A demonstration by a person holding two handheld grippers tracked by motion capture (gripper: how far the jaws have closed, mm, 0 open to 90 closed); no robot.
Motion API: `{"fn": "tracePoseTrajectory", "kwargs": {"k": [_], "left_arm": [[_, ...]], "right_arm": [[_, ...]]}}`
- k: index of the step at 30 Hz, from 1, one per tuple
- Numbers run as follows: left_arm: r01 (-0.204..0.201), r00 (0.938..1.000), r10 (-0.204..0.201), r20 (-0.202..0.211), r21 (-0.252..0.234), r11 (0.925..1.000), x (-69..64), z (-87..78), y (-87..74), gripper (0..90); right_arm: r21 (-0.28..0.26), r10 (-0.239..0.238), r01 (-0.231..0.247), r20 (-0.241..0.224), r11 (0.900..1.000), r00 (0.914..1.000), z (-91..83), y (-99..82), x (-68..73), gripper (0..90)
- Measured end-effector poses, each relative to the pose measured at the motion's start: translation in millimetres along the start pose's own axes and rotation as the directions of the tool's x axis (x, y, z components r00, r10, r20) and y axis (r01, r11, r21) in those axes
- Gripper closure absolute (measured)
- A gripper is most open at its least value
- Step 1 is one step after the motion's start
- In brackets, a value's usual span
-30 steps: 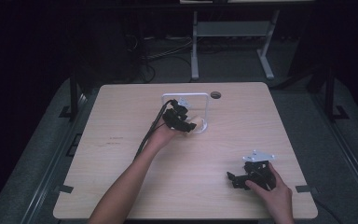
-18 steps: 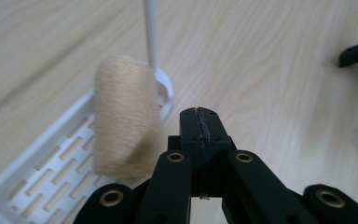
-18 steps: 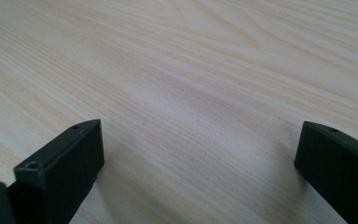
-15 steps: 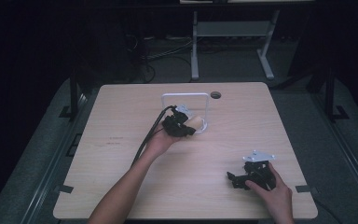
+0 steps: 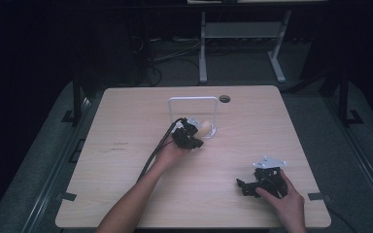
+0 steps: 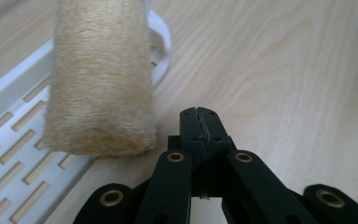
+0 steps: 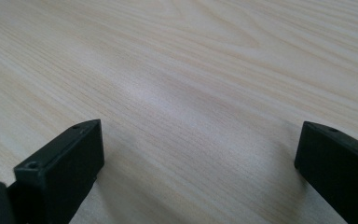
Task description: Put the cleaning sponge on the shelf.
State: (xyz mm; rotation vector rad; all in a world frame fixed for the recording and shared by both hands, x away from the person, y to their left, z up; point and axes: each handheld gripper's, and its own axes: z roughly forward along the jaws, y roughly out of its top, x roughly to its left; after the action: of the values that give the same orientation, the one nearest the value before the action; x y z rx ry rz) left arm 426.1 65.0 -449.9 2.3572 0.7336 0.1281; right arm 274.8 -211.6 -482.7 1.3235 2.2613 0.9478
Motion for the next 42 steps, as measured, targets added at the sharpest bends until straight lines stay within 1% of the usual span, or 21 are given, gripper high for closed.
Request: {"fn": "tracePoseTrajectory", "kwargs": {"k": [2, 3, 4, 12, 15, 21, 23, 26, 29, 35, 38, 39, 40, 42], "left_arm": [[0.001, 1.0000, -0.001, -0.004, 0.002, 1.0000, 1.7, 0.1, -0.1, 89.9], [0.008, 0.9999, -0.008, -0.010, -0.001, 1.0000, 2.9, 0.1, -0.4, 89.9], [0.005, 0.9999, -0.005, -0.011, 0.008, 1.0000, 4.8, -0.7, -0.5, 89.9], [0.021, 0.9984, -0.021, -0.052, 0.012, 0.9997, 15.2, -5.9, -3.9, 89.9], [0.016, 0.9980, -0.015, -0.061, 0.016, 0.9997, 18.2, -7.0, -4.7, 89.9], [0.030, 0.9953, -0.028, -0.093, 0.016, 0.9994, 24.5, -9.5, -7.0, 89.9], [0.035, 0.9948, -0.033, -0.097, 0.017, 0.9993, 25.1, -9.6, -7.5, 89.9], [0.036, 0.9938, -0.034, -0.106, 0.018, 0.9992, 27.4, -9.9, -8.1, 89.9], [0.035, 0.9918, -0.032, -0.124, 0.027, 0.9990, 29.2, -10.0, -8.7, 89.9], [0.039, 0.9914, -0.035, -0.126, 0.029, 0.9988, 31.2, -10.1, -9.6, 89.9], [0.041, 0.9923, -0.038, -0.117, 0.022, 0.9989, 29.4, -11.0, -9.2, 89.9], [0.032, 0.9934, -0.029, -0.111, 0.026, 0.9991, 29.0, -12.2, -9.0, 89.9], [0.039, 0.9936, -0.037, -0.107, 0.015, 0.9991, 28.0, -12.2, -9.2, 89.9], [0.030, 0.9950, -0.028, -0.096, 0.020, 0.9993, 26.7, -15.5, -9.6, 89.8]], "right_arm": [[0.000, 0.000, 0.000, 0.000, 1.0000, 1.0000, 0.0, 0.0, 0.0, 0.9], [0.000, 0.000, 0.000, 0.000, 1.0000, 1.0000, 0.0, 0.0, 0.0, 1.0], [0.000, 0.000, 0.000, 0.000, 1.0000, 1.0000, 0.0, 0.0, 0.0, 0.9], [0.000, 0.000, 0.000, 0.000, 1.0000, 1.0000, 0.0, 0.0, 0.0, 0.9], [0.000, 0.000, 0.000, 0.000, 1.0000, 1.0000, 0.0, 0.0, 0.0, 0.9], [0.000, 0.000, 0.000, 0.000, 1.0000, 1.0000, 0.0, 0.0, 0.0, 0.9], [0.000, 0.000, 0.000, 0.000, 1.0000, 1.0000, 0.0, 0.0, 0.0, 1.0], [0.000, 0.000, 0.000, 0.000, 1.0000, 1.0000, 0.0, 0.0, 0.0, 1.0], [0.000, 0.000, 0.000, 0.000, 1.0000, 1.0000, 0.0, 0.0, 0.0, 1.0], [0.000, 0.000, 0.000, 0.000, 1.0000, 1.0000, 0.0, 0.0, 0.0, 1.0], [0.000, 0.000, 0.000, 0.000, 1.0000, 1.0000, 0.0, 0.0, 0.0, 0.9], [0.000, 0.000, 0.000, 0.000, 1.0000, 1.0000, 0.0, 0.0, 0.0, 0.9], [0.000, 0.000, 0.000, 0.000, 1.0000, 1.0000, 0.0, 0.0, 0.0, 0.9], [0.000, 0.000, 0.000, 0.000, 1.0000, 1.0000, 0.0, 0.0, 0.0, 1.0]]}}
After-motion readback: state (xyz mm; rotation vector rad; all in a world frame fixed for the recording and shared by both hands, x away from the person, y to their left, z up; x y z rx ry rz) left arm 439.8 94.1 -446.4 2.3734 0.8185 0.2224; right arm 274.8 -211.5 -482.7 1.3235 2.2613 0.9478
